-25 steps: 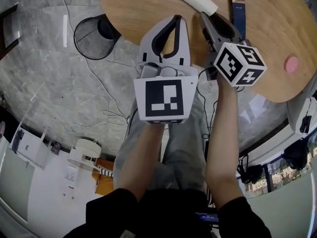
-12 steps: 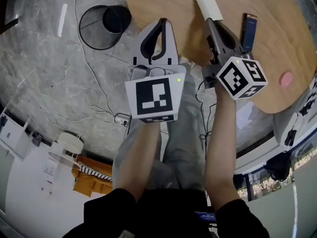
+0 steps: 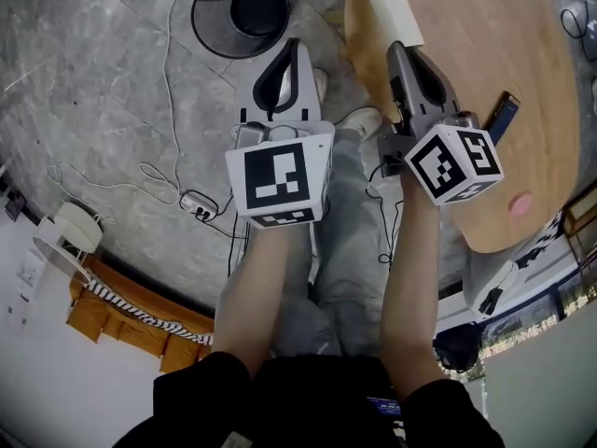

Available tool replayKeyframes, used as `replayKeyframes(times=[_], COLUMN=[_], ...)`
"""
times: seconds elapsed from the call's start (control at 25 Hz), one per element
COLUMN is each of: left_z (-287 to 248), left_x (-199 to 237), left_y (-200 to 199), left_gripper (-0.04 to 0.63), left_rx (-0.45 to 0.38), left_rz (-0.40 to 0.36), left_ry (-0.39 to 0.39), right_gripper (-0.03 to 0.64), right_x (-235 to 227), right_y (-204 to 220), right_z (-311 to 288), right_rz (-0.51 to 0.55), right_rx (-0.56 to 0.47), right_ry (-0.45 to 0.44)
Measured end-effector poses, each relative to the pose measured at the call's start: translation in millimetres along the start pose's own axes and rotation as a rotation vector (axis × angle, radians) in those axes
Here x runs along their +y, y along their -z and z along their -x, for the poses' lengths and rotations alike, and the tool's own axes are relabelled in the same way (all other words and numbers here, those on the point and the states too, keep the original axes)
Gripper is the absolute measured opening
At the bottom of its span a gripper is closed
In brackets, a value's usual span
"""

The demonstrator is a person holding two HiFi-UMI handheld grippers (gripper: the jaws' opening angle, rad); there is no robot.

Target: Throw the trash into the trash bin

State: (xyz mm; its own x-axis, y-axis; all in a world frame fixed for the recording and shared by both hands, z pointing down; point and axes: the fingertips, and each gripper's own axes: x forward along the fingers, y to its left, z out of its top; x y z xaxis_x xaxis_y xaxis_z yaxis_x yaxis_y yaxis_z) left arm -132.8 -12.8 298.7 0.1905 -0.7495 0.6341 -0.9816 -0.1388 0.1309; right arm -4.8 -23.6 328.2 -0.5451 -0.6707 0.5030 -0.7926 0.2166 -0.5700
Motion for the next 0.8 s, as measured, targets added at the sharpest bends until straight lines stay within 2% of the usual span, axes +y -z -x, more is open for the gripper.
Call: replayKeyframes(times=[0.16,0.36,0.52,0.68,0.72,0.8], left_z=[16,36,52,63,64,68], left_x=[58,112,145,175,181,188], left_y=[4,17,30,45,48,52], left_gripper=[0.006,0.006,0.006,0.006,0.006,0.006], left_rx=[-0.010,-0.011,-0.005,0.003,0.005,0.009], left_rz=[0.075,0.138,0.188,0.220,0.226,0.233], left_ry=[-0.105,-0.203,-0.271,-0.316,-0.324,-0.333], right_gripper=[0.014,0.014,0.015,0.022,0.045,0.144], right_x=[47,92,118,130,131,133], right_y=[8,26,48,79,88,102], right_z=[-41,-88,-120,-153,-159,-166], right_rz=[0.048,0.099,0.140,0.112,0.101,0.078], right_rx=[0.072,0.149,0.209,0.262,0.285,0.323], right_ry=[-0.098,-0.181,-0.216,-0.228,-0.226,-0.227])
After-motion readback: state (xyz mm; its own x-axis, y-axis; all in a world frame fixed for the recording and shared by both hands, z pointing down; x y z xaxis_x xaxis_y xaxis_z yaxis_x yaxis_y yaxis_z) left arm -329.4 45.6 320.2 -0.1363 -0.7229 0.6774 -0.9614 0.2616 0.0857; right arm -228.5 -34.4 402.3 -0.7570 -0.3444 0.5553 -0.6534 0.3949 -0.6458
